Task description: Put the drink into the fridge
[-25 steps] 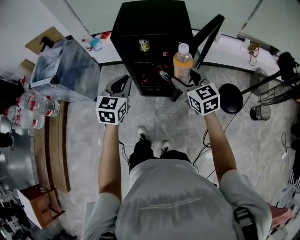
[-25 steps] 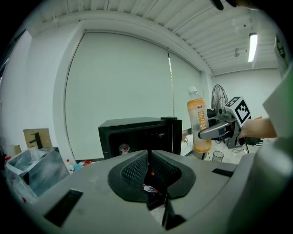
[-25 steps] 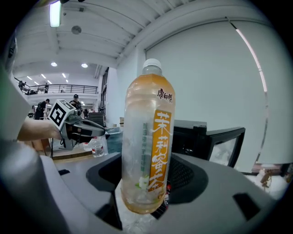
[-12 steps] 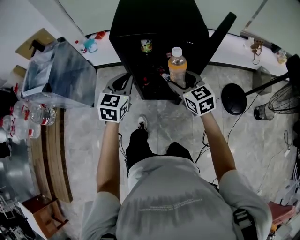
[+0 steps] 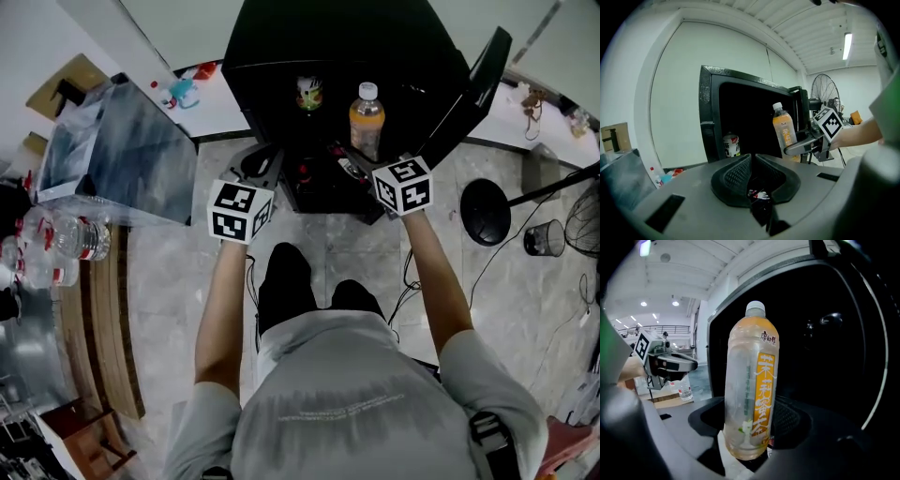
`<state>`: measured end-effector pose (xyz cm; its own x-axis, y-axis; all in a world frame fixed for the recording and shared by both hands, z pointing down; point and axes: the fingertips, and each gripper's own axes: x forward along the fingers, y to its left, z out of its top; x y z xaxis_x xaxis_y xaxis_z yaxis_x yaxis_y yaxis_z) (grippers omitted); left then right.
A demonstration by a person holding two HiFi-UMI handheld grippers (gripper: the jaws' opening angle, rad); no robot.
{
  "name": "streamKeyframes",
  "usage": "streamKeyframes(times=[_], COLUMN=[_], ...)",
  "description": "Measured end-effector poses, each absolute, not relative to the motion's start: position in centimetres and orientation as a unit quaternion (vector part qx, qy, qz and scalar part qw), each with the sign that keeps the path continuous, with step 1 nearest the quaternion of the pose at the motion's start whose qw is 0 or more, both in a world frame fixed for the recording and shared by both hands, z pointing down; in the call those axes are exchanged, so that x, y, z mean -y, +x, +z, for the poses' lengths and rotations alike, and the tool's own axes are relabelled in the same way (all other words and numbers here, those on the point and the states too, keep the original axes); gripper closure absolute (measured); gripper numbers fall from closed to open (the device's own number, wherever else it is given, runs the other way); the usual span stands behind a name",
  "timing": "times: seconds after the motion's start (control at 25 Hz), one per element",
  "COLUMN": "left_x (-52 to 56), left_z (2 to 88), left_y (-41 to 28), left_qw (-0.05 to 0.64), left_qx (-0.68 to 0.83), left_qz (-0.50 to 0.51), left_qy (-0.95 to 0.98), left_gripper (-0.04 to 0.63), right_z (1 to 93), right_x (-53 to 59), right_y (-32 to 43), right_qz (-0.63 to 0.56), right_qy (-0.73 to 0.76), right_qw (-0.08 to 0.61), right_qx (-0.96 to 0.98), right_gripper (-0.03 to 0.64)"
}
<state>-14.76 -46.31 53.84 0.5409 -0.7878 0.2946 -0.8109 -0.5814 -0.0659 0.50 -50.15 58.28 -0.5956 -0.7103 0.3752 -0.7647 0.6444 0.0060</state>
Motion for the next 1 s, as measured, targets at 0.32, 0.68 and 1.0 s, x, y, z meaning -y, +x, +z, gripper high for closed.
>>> streamKeyframes(times=[0.32, 0.68, 1.0], left_x=[47.7, 49.0, 48.8], left_z=[56.5, 58.2, 58.8], left_y=[-14.6, -15.3, -15.9], left_qw=[0.046, 0.053, 0.072], left_qx=[0.452, 0.463, 0.462], left_qz=[0.134, 0.146, 0.145], left_qy=[0.881, 0.873, 0.872], left_gripper=[0.565, 0.565, 0.565], right_z=[61.1, 62.3, 64.9], right_x=[56.6, 64.0, 69.3], right_y=[1.1, -0.3, 0.1], right_qz=[0.075, 0.060, 0.047], right_qy=[0.458, 0.474, 0.535], right_qw=[0.159, 0.124, 0.125], right_qx=[0.871, 0.870, 0.834], right_gripper=[0.337, 0.337, 0.341])
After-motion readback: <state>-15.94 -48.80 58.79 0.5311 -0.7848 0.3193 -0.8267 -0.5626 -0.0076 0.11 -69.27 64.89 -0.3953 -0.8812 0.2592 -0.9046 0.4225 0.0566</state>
